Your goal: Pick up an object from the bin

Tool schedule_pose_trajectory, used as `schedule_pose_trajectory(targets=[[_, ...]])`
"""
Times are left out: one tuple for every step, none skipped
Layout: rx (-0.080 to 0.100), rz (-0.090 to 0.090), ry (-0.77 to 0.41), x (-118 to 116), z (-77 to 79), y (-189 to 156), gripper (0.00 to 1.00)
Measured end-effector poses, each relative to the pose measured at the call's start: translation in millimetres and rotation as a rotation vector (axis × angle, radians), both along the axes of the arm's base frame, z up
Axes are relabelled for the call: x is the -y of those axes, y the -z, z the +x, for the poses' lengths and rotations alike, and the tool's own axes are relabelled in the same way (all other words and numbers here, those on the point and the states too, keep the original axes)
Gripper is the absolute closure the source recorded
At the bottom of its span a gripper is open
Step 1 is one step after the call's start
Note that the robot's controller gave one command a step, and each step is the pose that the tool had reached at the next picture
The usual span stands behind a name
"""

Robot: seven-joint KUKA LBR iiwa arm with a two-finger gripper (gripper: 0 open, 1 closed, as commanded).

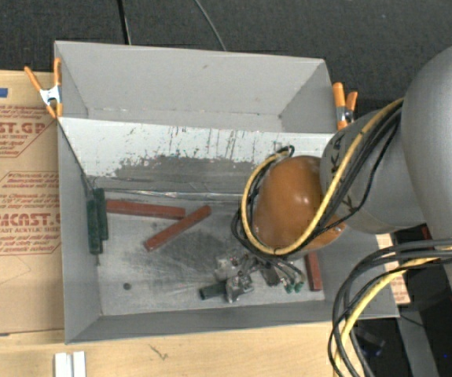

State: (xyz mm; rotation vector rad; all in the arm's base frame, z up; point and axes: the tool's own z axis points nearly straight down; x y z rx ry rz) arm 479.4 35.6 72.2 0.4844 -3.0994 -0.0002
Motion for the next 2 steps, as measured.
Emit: schedule_pose_trajectory(targets=[[0.000, 0.000, 0.000, 0.0, 0.0, 0.0, 1.00], [0.008, 0.002, -0.065, -18.4, 14.0, -167.2, 1.00]])
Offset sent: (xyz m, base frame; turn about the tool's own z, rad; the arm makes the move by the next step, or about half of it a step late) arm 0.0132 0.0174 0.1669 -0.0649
